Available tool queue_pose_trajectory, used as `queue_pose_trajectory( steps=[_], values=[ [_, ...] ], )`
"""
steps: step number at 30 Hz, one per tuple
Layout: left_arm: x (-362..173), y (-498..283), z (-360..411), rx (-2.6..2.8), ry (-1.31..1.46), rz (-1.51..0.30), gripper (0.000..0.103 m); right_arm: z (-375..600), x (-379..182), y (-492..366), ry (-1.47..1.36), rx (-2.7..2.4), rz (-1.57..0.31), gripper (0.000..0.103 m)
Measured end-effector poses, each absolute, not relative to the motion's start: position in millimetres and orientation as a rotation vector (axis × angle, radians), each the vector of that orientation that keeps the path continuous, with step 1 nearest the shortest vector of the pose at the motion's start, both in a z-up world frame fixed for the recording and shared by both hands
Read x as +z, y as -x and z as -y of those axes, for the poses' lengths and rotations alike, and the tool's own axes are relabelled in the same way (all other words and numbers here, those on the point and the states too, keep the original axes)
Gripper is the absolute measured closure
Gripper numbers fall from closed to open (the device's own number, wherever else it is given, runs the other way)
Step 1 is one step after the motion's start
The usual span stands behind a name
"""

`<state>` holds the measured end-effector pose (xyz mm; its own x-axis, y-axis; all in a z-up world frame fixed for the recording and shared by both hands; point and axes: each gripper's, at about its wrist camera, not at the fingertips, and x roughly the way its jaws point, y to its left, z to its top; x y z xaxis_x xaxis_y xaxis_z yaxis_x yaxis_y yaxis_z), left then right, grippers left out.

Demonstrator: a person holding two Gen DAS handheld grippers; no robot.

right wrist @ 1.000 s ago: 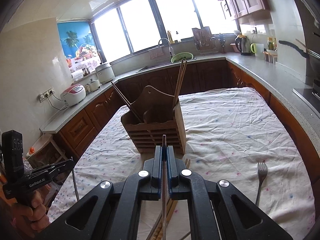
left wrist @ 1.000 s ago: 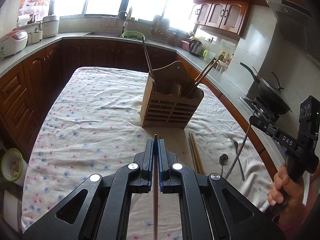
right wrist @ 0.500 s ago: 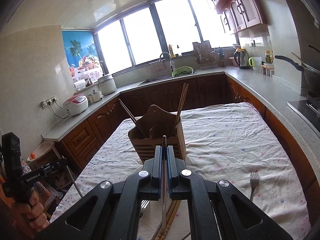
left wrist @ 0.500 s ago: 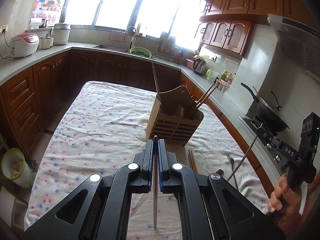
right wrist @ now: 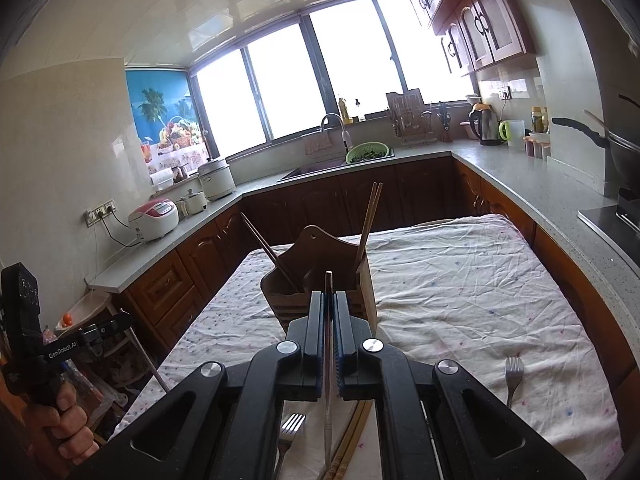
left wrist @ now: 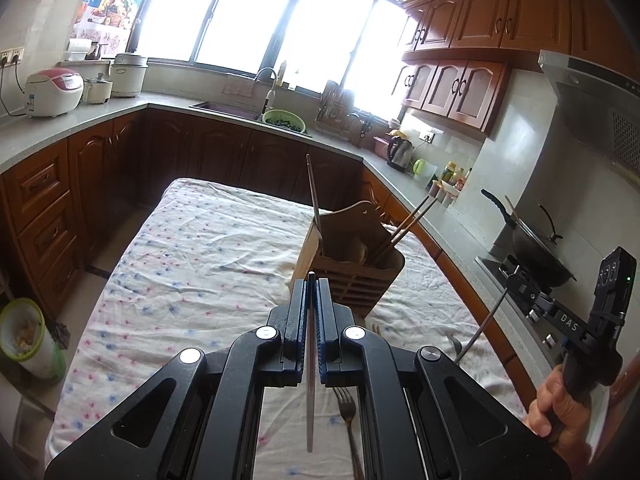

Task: Organize utensils
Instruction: 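Lift both held metal chopsticks and carry them above the wooden holder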

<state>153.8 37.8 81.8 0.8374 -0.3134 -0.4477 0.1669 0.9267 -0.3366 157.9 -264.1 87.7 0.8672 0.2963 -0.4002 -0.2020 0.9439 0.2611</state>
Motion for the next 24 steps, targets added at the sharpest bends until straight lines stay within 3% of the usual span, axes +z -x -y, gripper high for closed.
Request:
queue_pose_trajectory(
  steps=[24],
  values=[
    [164.8,-232.6,-29.4,-0.252,0.35,-0.286,0.1,279.3,145.8,-229.5,-0.302,0.216,-0.259,0.099]
  ],
)
